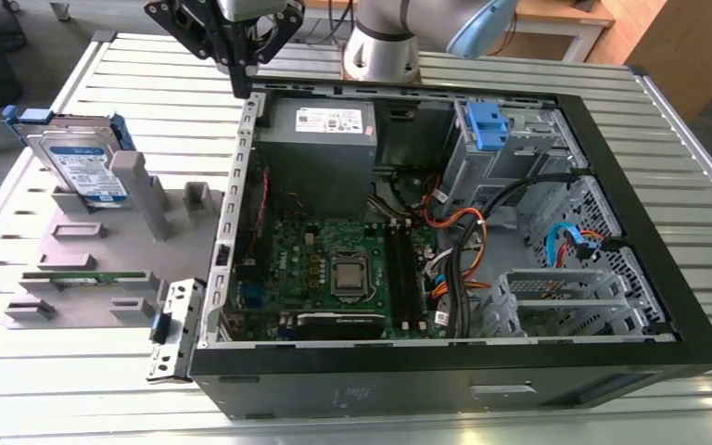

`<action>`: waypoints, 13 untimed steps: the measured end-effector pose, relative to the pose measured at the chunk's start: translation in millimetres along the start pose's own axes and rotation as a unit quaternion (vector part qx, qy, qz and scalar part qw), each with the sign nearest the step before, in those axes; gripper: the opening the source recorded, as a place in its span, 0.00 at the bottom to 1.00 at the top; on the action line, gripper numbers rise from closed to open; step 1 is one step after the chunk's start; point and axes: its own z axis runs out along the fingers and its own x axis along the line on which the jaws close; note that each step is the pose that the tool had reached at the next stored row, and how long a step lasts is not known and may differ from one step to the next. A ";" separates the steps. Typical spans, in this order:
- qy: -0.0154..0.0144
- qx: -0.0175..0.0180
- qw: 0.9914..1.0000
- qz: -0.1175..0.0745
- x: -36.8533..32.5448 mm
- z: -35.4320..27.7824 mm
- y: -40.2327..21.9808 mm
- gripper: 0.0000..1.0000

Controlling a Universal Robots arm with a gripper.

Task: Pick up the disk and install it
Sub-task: 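Reach for the disk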

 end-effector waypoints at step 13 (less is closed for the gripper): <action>0.000 0.000 1.000 0.000 4.1 -0.1 -0.3 0.11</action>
